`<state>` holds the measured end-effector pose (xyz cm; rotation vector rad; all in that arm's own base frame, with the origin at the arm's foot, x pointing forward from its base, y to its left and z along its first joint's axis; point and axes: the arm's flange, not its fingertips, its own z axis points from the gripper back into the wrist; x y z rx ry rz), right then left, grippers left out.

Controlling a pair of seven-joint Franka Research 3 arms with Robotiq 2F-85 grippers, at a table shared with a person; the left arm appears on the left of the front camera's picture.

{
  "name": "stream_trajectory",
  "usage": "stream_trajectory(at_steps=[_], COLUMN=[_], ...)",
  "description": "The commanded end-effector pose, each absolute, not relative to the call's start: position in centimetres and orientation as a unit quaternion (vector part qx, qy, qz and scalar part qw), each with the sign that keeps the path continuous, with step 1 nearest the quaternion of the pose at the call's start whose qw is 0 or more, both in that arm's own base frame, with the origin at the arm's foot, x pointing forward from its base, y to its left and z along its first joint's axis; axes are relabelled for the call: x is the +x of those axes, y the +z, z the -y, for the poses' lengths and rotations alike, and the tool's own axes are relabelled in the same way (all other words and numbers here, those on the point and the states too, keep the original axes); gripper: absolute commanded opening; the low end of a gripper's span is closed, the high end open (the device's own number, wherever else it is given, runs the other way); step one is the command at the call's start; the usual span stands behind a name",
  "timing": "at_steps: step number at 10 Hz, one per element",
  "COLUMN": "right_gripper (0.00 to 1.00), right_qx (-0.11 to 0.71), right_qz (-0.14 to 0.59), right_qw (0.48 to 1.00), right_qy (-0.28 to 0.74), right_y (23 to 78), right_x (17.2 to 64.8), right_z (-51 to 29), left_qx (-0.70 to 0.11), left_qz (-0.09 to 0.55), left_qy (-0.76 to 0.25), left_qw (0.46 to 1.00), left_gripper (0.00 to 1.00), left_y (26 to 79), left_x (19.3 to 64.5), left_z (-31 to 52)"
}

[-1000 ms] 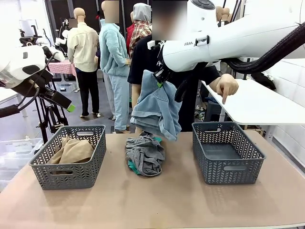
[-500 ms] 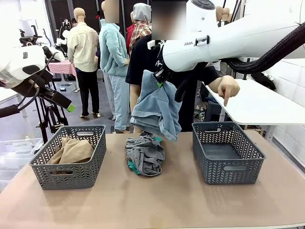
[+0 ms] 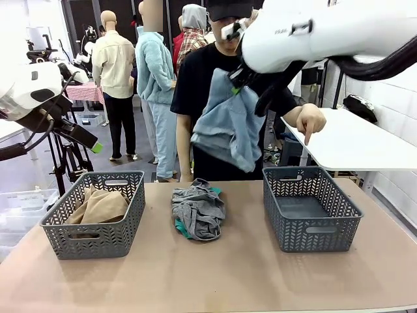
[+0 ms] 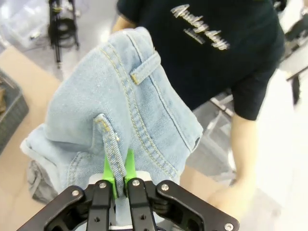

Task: Sort the tops and bottoms.
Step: Sort the clothes according to human instructions.

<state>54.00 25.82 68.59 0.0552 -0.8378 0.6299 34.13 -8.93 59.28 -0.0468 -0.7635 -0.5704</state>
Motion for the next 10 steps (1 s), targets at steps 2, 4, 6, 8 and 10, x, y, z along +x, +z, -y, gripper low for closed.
stream_trajectory(at_steps=[2, 4, 6, 8, 10], right_gripper=[0.00, 0.00, 0.00, 0.00, 0.00], right_qx=[-0.024, -0.035, -0.035, -0.029, -0.015], right_qz=[0.397, 0.380, 0.347, 0.324, 0.309], right_qw=[0.886, 0.904, 0.925, 0.940, 0.948], right_qy=[0.237, 0.195, 0.152, 0.107, 0.077], right_y=[69.1, 67.6, 64.3, 61.6, 59.9], right_x=[52.8, 52.9, 53.2, 52.5, 51.7], right_z=[-20.7, -17.3, -14.2, -10.7, -8.7], left_qx=[-0.025, -0.025, -0.025, -0.025, -0.025], left_qz=[0.367, 0.367, 0.367, 0.367, 0.367], left_qy=[-0.276, -0.276, -0.276, -0.276, -0.276], left_qw=[0.888, 0.888, 0.888, 0.888, 0.888], left_gripper=[1.00, 1.00, 1.00, 1.00, 1.00], left_y=[59.2, 59.2, 59.2, 59.2, 59.2], left_x=[34.1, 34.1, 34.1, 34.1, 34.1], left_z=[8.9, 8.9, 8.9, 8.9, 8.9])
